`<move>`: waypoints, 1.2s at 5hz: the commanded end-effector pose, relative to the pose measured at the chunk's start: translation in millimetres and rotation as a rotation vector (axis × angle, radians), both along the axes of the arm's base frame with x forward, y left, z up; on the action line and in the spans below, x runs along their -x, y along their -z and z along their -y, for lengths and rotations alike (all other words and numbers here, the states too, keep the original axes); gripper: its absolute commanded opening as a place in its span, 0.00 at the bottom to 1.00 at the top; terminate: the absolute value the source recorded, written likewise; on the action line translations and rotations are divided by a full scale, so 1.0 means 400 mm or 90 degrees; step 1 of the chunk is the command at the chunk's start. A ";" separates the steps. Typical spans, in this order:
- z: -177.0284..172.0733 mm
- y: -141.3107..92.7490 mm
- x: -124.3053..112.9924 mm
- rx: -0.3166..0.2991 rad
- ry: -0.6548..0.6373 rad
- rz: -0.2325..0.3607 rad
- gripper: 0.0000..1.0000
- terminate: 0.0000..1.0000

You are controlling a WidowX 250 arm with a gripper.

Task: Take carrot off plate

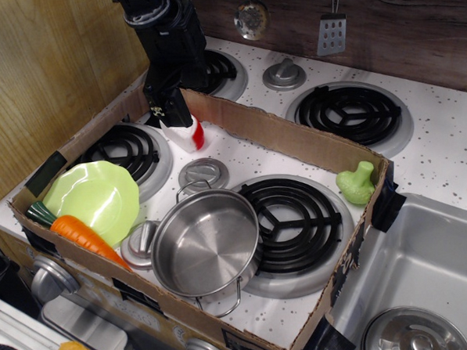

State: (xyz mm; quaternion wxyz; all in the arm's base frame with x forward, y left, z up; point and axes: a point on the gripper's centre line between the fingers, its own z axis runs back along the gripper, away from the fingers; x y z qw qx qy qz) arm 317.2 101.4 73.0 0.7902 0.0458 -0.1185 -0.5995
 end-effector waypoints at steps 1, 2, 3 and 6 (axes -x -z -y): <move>0.000 0.000 0.000 0.000 0.000 0.000 1.00 0.00; -0.017 -0.003 0.013 -0.037 0.063 0.004 1.00 0.00; -0.038 -0.011 0.027 -0.094 0.131 0.025 1.00 0.00; -0.112 -0.012 0.151 -0.160 0.244 -0.077 1.00 0.00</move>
